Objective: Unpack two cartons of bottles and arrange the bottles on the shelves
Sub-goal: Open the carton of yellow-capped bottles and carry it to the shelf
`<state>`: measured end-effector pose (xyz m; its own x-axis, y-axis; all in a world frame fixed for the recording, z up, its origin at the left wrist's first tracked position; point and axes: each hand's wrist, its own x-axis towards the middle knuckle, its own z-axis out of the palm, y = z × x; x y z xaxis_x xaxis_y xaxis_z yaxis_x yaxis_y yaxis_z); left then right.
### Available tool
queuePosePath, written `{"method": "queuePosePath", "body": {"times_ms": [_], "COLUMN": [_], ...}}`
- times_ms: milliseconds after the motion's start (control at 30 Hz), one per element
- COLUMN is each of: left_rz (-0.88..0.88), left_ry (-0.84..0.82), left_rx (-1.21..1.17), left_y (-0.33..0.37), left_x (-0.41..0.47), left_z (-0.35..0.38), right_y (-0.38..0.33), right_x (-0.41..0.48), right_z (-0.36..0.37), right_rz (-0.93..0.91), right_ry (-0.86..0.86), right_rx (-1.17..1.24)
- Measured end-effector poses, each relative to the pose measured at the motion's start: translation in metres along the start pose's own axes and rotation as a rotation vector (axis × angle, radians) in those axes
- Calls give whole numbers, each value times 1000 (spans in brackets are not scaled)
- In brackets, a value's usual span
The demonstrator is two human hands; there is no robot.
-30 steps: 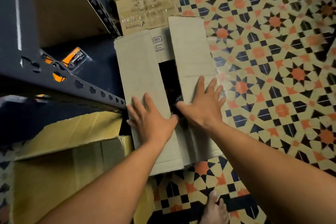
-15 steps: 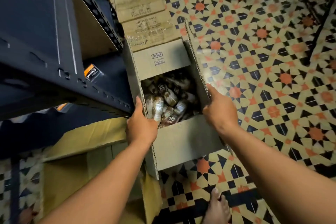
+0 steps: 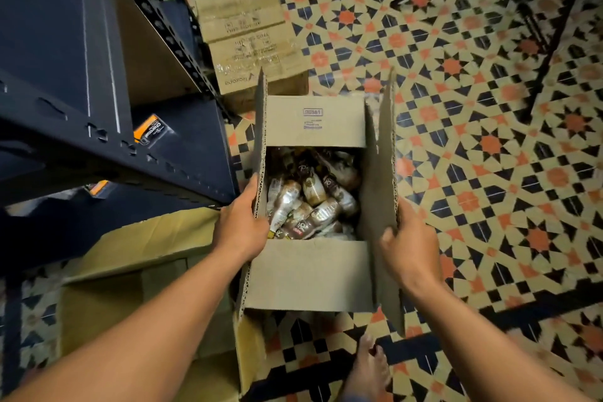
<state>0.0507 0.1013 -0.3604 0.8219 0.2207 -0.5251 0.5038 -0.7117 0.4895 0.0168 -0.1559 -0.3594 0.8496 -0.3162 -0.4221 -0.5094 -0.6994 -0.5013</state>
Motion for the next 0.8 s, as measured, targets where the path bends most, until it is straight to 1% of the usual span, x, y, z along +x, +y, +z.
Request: {"method": "queuePosePath", "body": {"times_ms": [100,167,267,400,467,567,667,800], "left_rz": [7,-20,-129,-281,-330,-336,-324,-363], "left_ry": [-14,6,45,103,110,113,121,156], "left_rx": [-71,-50,-29,-11,7,-1,3,-60], "left_y": [1,-3,-14,-28,-32,-35,-31,-31], "left_x": [-5,-11,-25,-50,-61,-66,-61,-50], "left_z": [-2,-1,8,17,18,19,17,8], "right_y": [3,-6,-23,-43,-50,-60,-67,-74], "right_x": [6,15,32,58,65,76,92,115], "right_z": [-17,-30,-47,-57,-61,-62,-58,-63], "right_rz": [13,-38,-99,-112,-156,-243,-304,-264], "right_ry": [-53,-118,-188,-225,-250,-284,-332,-336], "right_rx": [-42,-83,-96,-135,-148,-121,-152,-215]}}
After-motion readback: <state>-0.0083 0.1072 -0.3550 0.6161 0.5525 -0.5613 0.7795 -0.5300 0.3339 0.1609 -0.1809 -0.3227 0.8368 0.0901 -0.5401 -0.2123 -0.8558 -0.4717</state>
